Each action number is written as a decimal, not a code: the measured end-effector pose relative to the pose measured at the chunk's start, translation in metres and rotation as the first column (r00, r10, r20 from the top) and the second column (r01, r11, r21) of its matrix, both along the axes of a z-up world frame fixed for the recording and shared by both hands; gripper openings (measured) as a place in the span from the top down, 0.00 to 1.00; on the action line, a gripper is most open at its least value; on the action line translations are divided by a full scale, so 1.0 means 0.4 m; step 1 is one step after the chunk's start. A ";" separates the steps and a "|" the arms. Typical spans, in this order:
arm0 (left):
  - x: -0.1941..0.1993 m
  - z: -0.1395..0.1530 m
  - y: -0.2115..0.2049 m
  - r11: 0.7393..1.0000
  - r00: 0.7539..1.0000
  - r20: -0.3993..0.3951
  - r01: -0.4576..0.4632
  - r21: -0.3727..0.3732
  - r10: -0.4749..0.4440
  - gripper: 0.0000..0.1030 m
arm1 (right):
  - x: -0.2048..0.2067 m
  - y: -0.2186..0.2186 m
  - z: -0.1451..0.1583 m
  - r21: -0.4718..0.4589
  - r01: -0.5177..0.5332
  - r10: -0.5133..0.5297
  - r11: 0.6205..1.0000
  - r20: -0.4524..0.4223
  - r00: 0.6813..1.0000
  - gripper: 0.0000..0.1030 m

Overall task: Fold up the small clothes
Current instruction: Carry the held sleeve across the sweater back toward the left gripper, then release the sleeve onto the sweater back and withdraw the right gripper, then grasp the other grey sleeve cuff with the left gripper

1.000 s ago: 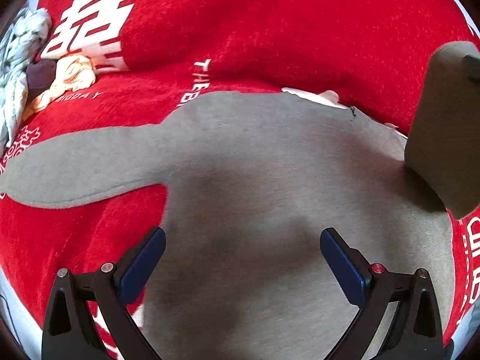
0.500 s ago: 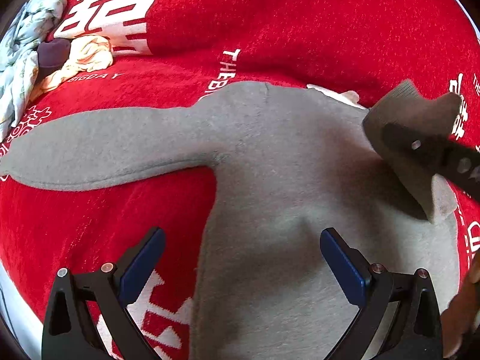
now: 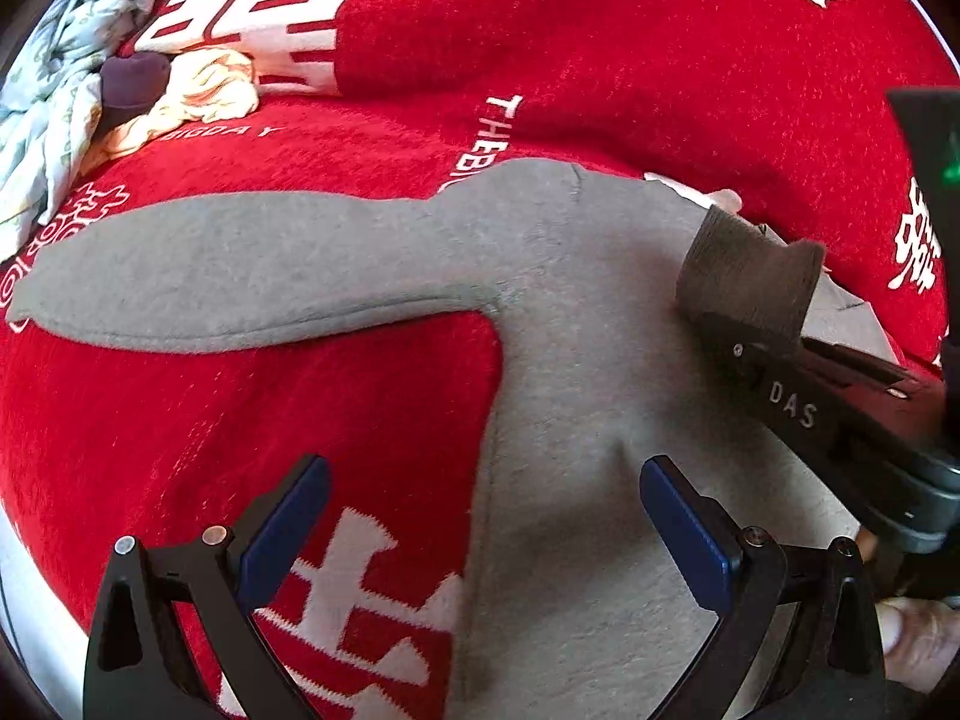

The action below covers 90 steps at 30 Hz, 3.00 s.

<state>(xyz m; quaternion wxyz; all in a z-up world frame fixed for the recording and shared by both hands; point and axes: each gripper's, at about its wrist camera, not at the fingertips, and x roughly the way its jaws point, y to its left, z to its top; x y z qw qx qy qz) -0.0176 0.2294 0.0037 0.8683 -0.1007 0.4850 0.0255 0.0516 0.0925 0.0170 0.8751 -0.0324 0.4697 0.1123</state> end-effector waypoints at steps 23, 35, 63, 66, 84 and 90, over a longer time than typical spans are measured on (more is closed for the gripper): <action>0.040 0.077 -0.130 0.996 0.995 0.034 0.091 -0.004 -0.091 0.00 | -0.036 -0.333 0.086 0.094 0.161 -0.163 0.983 0.018 0.986 0.36; 0.124 -0.023 -0.335 0.965 0.971 0.009 0.236 0.112 -0.239 0.00 | -0.059 -0.607 -0.010 0.055 0.330 -0.330 0.942 -0.014 0.944 0.37; 0.038 -0.013 -0.311 0.967 0.980 0.070 0.168 0.192 -0.184 0.00 | -0.142 -0.486 -0.048 0.037 0.237 -0.239 0.971 0.068 0.968 0.01; 0.004 0.024 -0.249 0.982 0.982 0.121 0.131 0.137 -0.148 0.00 | -0.144 -0.477 -0.050 0.007 0.231 -0.231 0.973 0.074 0.970 0.01; -0.098 -0.041 0.677 0.798 0.805 0.101 -0.548 -0.252 0.585 0.00 | -0.143 -0.474 -0.052 -0.010 0.232 -0.231 0.973 0.076 0.970 0.01; 0.012 -0.029 0.696 0.785 0.781 0.140 -0.567 -0.251 0.609 0.00 | -0.143 -0.474 -0.053 -0.015 0.234 -0.232 0.972 0.077 0.970 0.01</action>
